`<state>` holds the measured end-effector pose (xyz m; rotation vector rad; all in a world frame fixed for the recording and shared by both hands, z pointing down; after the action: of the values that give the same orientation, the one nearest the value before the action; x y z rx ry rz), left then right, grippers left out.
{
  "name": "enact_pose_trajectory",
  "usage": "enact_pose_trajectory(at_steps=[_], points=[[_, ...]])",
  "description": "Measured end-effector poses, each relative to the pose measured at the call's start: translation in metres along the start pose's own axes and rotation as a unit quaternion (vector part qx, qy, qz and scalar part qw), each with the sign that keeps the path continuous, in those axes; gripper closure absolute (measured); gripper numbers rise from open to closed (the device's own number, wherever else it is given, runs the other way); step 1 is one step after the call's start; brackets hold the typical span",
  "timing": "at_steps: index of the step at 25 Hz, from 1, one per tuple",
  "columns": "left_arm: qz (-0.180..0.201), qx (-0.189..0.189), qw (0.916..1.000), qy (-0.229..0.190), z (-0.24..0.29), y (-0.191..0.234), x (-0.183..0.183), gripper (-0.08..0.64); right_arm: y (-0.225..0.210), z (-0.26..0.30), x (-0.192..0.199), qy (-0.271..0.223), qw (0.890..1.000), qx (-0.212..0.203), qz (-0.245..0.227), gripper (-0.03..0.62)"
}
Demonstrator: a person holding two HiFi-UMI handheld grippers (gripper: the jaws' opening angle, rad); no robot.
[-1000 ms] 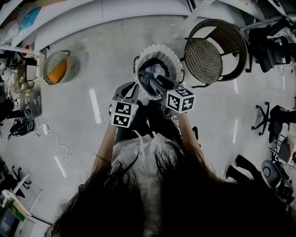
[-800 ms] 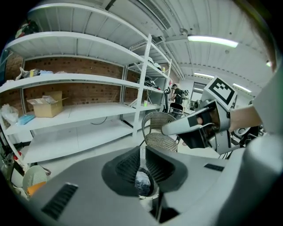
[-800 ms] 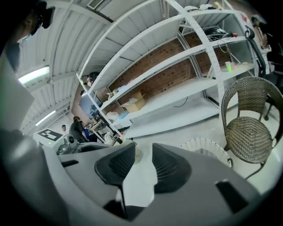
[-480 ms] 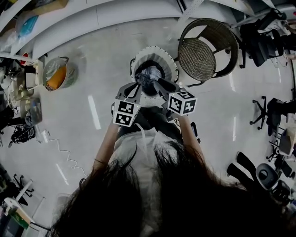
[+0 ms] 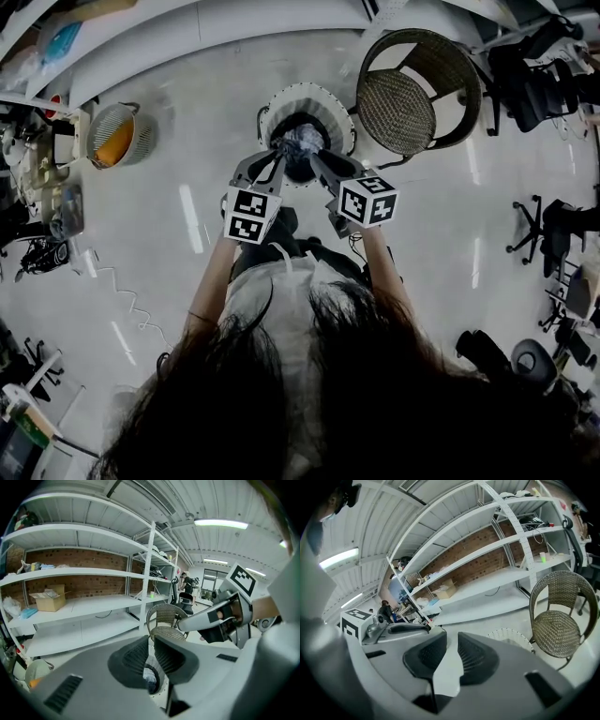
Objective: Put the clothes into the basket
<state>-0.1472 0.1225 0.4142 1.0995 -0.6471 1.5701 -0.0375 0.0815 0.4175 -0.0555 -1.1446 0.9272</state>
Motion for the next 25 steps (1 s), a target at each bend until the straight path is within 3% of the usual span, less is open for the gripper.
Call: enact_pose_trajectory(at_steps=[5,20,25], points=[[-0.026,-0.026,0.9993,-0.003,-0.014,-0.035,0.007,0.512,0.0,-0.039,0.015,0.006,1.0,-0.012,-0.017,0.515],[-0.045,-0.081,0.9954,-0.023,-0.059,-0.144,0.025,0.512,0.013,-0.145,0.073,0.013,0.996,-0.064,-0.057,0.528],[-0.025,-0.079,0.9962,-0.027,-0.07,-0.172,0.025,0.512,0.02,-0.168,0.087,0.016,0.994,-0.076,-0.074,0.532]])
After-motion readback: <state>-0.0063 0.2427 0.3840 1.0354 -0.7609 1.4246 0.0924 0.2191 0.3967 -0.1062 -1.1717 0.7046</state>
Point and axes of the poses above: the fingertips, and each gripper's own axes: z forward along the fingers, y to its left, x out of its underside, the point moved 3 cm from there along -z, backward along the fingers, and after that the axes turned 5 degrees about -y, right-handed, at the moved point
